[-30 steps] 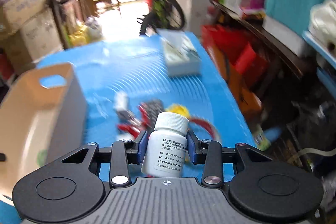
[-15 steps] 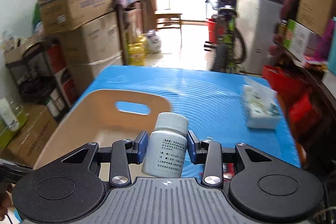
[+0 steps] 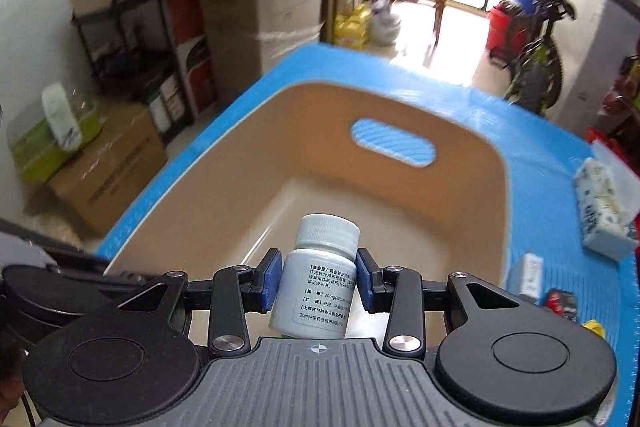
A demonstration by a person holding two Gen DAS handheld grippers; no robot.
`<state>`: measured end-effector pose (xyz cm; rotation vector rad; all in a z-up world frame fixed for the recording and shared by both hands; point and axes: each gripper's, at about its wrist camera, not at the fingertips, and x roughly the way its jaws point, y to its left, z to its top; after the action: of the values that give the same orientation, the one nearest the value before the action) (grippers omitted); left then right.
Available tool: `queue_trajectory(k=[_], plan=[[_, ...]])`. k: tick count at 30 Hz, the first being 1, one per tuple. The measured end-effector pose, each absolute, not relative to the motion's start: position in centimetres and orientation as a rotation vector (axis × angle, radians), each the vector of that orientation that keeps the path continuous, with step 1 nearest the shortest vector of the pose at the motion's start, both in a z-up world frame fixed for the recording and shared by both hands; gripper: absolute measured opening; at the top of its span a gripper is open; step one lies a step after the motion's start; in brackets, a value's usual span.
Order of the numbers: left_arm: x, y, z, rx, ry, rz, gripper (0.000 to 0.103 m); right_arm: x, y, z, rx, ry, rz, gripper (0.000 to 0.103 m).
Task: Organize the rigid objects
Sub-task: 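Carry the white pill bottle into the basket and release it, then move the right tool to the white-and-red tape roll and grasp it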
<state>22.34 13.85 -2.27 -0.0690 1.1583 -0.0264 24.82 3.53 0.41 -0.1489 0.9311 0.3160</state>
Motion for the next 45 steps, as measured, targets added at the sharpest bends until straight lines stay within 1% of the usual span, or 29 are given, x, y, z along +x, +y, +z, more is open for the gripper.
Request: queue_trajectory(k=[11, 15, 16, 17, 18, 21, 27, 32, 37, 41, 45], plan=[[22.4, 13.8, -2.3, -0.069, 1.159, -0.027, 0.005, 25.8, 4.0, -4.3, -0.177, 1.156, 0.321, 0.046], [22.4, 13.8, -2.3, -0.067, 1.159, -0.025, 0.005, 26.0, 3.8, -4.6, -0.163, 1.175, 0.313, 0.045], [22.4, 13.8, -2.3, -0.066, 1.159, -0.025, 0.005, 26.0, 3.8, -4.8, -0.161, 1.189, 0.314, 0.050], [22.4, 13.8, -2.3, -0.064, 1.159, -0.024, 0.005, 26.0, 3.7, -4.8, -0.151, 1.191, 0.315, 0.051], [22.4, 13.8, -2.3, -0.062, 1.159, -0.023, 0.005, 25.9, 3.5, -4.6, -0.138, 1.178, 0.318, 0.051], [22.4, 13.8, -2.4, -0.063, 1.160, -0.022, 0.005, 25.2, 2.7, -3.7, -0.106, 1.130, 0.301, 0.061], [22.4, 13.8, -2.3, -0.064, 1.160, -0.022, 0.005, 23.2, 0.0, -0.7, -0.032, 1.025, 0.303, 0.066], [22.4, 13.7, -2.3, -0.064, 1.160, -0.022, 0.005, 21.7, -3.1, 2.0, 0.057, 0.915, 0.263, 0.066], [22.4, 13.6, -2.3, -0.066, 1.160, -0.023, 0.005, 20.7, -7.1, 3.0, 0.058, 0.851, 0.171, 0.066], [22.4, 13.6, -2.3, -0.068, 1.160, -0.022, 0.005, 20.4, -12.1, 2.9, 0.108, 0.838, 0.059, 0.066], [22.4, 13.6, -2.3, -0.070, 1.160, -0.022, 0.005, 20.6, -16.5, 1.2, 0.150, 0.868, -0.052, 0.066]])
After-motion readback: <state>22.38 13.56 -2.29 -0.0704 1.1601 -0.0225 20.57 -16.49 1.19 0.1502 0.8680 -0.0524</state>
